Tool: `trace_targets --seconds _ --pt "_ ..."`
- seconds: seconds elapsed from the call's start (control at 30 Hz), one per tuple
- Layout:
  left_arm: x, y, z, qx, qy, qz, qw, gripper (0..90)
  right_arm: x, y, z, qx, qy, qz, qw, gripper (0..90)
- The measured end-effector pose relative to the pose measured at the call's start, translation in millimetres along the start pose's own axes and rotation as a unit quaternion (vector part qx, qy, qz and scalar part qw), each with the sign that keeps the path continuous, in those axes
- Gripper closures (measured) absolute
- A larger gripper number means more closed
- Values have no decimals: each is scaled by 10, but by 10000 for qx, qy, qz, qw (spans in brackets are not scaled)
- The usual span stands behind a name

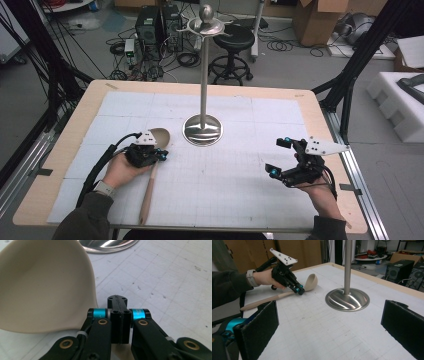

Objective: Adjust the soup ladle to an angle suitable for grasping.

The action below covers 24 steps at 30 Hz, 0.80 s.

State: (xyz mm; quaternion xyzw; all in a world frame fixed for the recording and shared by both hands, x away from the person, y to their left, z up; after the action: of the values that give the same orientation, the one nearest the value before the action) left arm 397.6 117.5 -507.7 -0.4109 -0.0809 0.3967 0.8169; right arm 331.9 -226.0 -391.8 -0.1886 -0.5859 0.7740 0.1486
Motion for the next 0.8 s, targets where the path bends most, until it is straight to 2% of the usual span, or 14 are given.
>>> trace_targets --seconds 0.33,0.53,0.7,0.8 --pt "177 93 147 -6 -183 177 9997 900 5 16 -29 41 -25 16 10000 3" --pt "271 149 264 -182 -253 311 9990 900 4 27 -37 63 -22 11 10000 4" --pt "358 221 348 -104 -417 350 9985 900 7 41 -51 98 -32 -12 9999 3" --pt "392 257 380 -66 -439 371 9983 900 12 39 -55 101 -38 -22 9999 3"
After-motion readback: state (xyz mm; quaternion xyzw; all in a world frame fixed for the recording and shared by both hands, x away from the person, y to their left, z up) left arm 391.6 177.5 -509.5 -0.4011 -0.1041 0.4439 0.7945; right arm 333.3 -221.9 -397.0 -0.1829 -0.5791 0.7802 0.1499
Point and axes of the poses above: each handheld gripper's, and its own axes: z roughly backward along the jaws, y roughly out of its underside, x roughly to its left, the point moved 10 cm from there along -z, roughly forward along the jaws, and after that the axes turned 13 degrees about z, right-handed, at the moved point
